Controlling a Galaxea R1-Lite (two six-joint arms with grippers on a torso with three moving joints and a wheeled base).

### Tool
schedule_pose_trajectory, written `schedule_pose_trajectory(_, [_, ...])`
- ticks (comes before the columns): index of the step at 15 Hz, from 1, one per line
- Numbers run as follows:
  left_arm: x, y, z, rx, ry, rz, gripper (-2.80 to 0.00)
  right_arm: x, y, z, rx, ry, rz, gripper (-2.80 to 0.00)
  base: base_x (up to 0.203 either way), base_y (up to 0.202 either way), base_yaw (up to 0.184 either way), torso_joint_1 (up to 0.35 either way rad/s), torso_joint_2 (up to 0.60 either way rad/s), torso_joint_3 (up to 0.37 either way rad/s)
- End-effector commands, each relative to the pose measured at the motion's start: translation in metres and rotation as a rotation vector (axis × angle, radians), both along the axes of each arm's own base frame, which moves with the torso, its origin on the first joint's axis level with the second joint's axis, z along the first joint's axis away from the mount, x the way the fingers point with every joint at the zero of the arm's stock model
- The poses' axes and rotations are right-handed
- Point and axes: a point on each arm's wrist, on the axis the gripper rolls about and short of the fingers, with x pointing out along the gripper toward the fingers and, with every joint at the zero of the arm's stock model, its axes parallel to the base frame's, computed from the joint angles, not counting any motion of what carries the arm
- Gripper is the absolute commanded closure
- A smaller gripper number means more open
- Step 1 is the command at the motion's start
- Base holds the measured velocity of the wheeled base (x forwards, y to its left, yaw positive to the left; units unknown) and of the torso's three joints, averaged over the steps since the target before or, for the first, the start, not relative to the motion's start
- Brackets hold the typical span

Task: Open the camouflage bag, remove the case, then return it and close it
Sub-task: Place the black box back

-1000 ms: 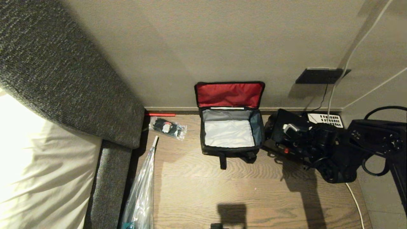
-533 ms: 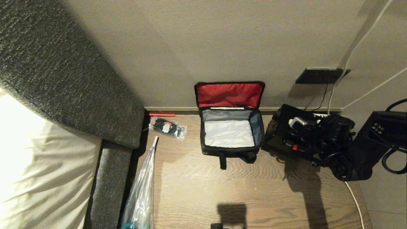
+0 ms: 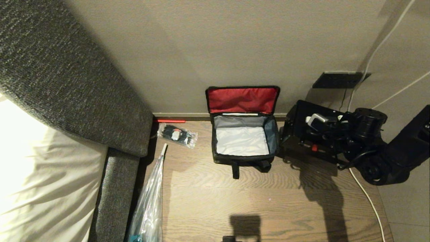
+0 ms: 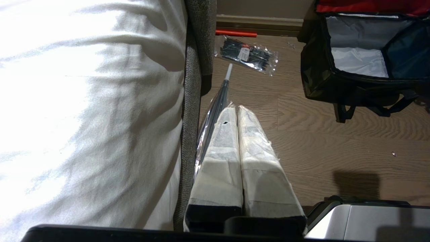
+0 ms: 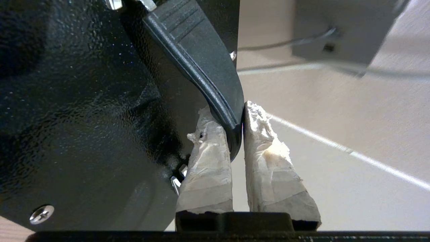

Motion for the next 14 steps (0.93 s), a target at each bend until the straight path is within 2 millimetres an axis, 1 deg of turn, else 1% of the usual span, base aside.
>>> schedule_pose_trajectory(1, [0.000,0.000,0.000,0.000,0.000,0.001,0.00,-0.010,0.006,0.023,-0.018,-0.048,0.014,0.00,0.000,0.000,0.000,0.000,0.00,0.000])
schedule_pose_trajectory(3, [0.000,0.000,0.000,0.000,0.000,0.001,0.00,-0.012,0.012,0.031,-0.021,-0.038,0.032,0.00,0.000,0.000,0.000,0.000,0.00,0.000])
schedule_pose_trajectory(8, [0.000,0.000,0.000,-0.001,0.000,0.000,0.00,-0.015,0.036,0.043,-0.039,-0.065,0.095,0.00,0.000,0.000,0.000,0.000,0.00,0.000])
schedule_pose_trajectory(11, [0.000,0.000,0.000,0.000,-0.002,0.001,0.00,-0.013,0.046,0.047,-0.056,-0.068,0.119,0.00,0.000,0.000,0.000,0.000,0.00,0.000])
schedule_pose_trajectory(14, [0.000,0.000,0.000,-0.001,0.000,0.001,0.00,-0.016,0.062,0.049,-0.060,-0.071,0.162,0.00,0.000,0.000,0.000,0.000,0.00,0.000])
